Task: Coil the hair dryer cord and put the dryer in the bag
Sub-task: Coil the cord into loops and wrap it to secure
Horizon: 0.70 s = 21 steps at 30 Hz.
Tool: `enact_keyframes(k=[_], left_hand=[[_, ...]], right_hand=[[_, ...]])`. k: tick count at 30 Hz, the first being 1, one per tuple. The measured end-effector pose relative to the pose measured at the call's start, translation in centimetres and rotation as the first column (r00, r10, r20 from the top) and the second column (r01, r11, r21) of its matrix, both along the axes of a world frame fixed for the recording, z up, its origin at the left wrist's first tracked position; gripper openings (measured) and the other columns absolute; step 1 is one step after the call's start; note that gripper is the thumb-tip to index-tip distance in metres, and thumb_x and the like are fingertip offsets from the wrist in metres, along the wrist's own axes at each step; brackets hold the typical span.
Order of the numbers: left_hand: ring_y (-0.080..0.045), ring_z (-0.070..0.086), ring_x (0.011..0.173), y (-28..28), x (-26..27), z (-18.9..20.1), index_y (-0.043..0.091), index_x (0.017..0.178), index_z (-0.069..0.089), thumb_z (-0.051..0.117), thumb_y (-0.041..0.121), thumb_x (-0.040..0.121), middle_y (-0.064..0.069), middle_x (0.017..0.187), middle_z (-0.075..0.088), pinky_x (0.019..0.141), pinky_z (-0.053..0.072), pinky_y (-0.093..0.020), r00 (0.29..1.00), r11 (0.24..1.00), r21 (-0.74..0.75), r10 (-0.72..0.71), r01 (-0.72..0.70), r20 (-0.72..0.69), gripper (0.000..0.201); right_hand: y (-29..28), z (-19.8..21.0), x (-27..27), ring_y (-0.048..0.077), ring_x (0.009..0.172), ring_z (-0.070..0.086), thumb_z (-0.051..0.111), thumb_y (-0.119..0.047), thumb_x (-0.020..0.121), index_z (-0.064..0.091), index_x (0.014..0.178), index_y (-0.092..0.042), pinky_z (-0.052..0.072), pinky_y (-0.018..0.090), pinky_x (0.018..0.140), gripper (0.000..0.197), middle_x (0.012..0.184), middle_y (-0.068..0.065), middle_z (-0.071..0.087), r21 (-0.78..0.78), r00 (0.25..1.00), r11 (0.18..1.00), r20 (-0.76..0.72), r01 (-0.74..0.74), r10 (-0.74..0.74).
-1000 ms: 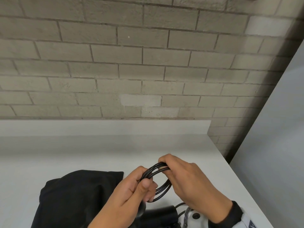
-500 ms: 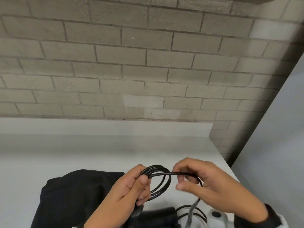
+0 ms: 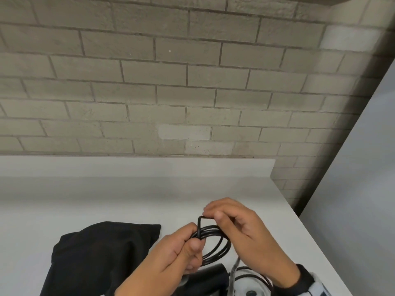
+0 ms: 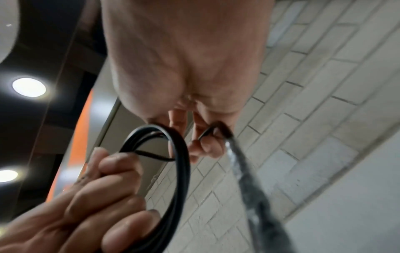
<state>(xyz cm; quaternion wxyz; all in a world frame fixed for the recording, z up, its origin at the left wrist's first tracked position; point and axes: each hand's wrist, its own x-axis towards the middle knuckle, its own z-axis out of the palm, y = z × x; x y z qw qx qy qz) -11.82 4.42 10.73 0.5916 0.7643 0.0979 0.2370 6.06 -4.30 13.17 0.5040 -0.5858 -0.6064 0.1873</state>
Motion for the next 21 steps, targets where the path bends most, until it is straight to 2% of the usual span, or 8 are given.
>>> enact_keyframes(k=[2, 4, 6, 10, 14, 16, 19, 21], left_hand=[[-0.016, 0.035, 0.060, 0.3, 0.0, -0.1, 0.032, 0.081, 0.054, 0.047, 0.072, 0.086, 0.006, 0.064, 0.040, 0.058, 0.033, -0.034, 0.999, 0.999, -0.033, 0.025, -0.024, 0.023, 0.041], [-0.016, 0.034, 0.059, 0.4, 0.1, 0.0, 0.029, 0.079, 0.054, 0.048, 0.073, 0.085, 0.006, 0.063, 0.039, 0.057, 0.033, -0.032, 0.999, 0.997, -0.062, 0.044, -0.042, 0.032, 0.044], [-0.017, 0.034, 0.059, 0.3, 0.3, 0.0, 0.028, 0.077, 0.053, 0.048, 0.072, 0.086, 0.005, 0.062, 0.038, 0.057, 0.033, -0.030, 0.997, 0.995, -0.072, 0.068, -0.065, 0.038, 0.045], [-0.015, 0.035, 0.059, 0.1, 0.7, 0.0, 0.024, 0.074, 0.053, 0.045, 0.065, 0.088, 0.002, 0.062, 0.036, 0.055, 0.033, -0.029, 0.987, 0.987, -0.049, 0.155, -0.153, 0.034, 0.045], [-0.009, 0.036, 0.055, -0.1, 1.0, -0.1, 0.032, 0.071, 0.053, 0.039, 0.061, 0.090, 0.007, 0.057, 0.039, 0.053, 0.033, -0.021, 0.971, 0.970, 0.059, 0.235, -0.238, 0.051, 0.037], [-0.009, 0.037, 0.054, 0.0, 1.2, -0.4, 0.032, 0.071, 0.051, 0.038, 0.061, 0.091, 0.007, 0.056, 0.040, 0.053, 0.035, -0.021, 0.959, 0.956, 0.084, 0.276, -0.280, 0.059, 0.038], [-0.008, 0.037, 0.053, 0.1, 1.4, -0.7, 0.030, 0.077, 0.053, 0.037, 0.062, 0.091, 0.007, 0.054, 0.041, 0.053, 0.035, -0.025, 0.949, 0.943, 0.105, 0.308, -0.315, 0.071, 0.039], [-0.007, 0.040, 0.053, 0.1, 1.4, -0.7, 0.035, 0.090, 0.054, 0.035, 0.063, 0.091, 0.006, 0.054, 0.043, 0.054, 0.037, -0.024, 0.943, 0.935, 0.127, 0.324, -0.331, 0.075, 0.034]], right_hand=[[-0.5, -0.2, 0.0, 0.016, 0.095, 0.063, 0.058, -0.049, 0.090, 0.071, 0.106, -0.024, 0.052, 0.036, 0.084, 0.032, 0.102, -0.006, 0.067, -0.077, 0.995, 0.993, -0.034, -0.093, 0.091], [-0.6, -0.5, -0.2, 0.015, 0.080, 0.058, 0.067, -0.035, 0.087, 0.069, 0.101, -0.026, 0.050, 0.036, 0.074, 0.017, 0.092, -0.006, 0.064, -0.137, 0.994, 0.986, 0.047, -0.095, 0.102], [-0.6, -0.7, -0.1, 0.017, 0.075, 0.054, 0.066, -0.024, 0.089, 0.068, 0.091, -0.024, 0.046, 0.034, 0.071, 0.003, 0.082, -0.003, 0.062, -0.170, 0.994, 0.984, 0.091, -0.049, 0.065], [-0.9, -0.4, 0.4, 0.013, 0.080, 0.061, 0.062, -0.022, 0.093, 0.070, 0.086, -0.022, 0.047, 0.027, 0.076, 0.010, 0.083, -0.003, 0.068, -0.255, 0.995, 0.962, 0.007, -0.095, 0.100], [-1.0, 0.0, 0.8, 0.020, 0.089, 0.065, 0.061, -0.021, 0.094, 0.070, 0.090, -0.019, 0.051, 0.038, 0.087, 0.009, 0.086, -0.004, 0.073, -0.286, 0.981, 0.938, -0.065, -0.194, 0.183], [-0.9, 0.1, 0.9, 0.020, 0.088, 0.064, 0.062, -0.018, 0.093, 0.069, 0.089, -0.016, 0.049, 0.036, 0.087, 0.009, 0.086, -0.001, 0.073, -0.277, 0.976, 0.936, -0.072, -0.216, 0.203], [-0.8, 0.1, 0.9, 0.012, 0.086, 0.064, 0.062, -0.015, 0.093, 0.070, 0.089, -0.017, 0.048, 0.031, 0.086, 0.009, 0.086, -0.002, 0.073, -0.273, 0.967, 0.929, -0.107, -0.250, 0.229], [-0.7, 0.0, 1.0, 0.011, 0.088, 0.065, 0.061, -0.015, 0.094, 0.069, 0.090, -0.016, 0.048, 0.031, 0.086, 0.009, 0.087, -0.002, 0.073, -0.286, 0.965, 0.923, -0.119, -0.259, 0.234]])
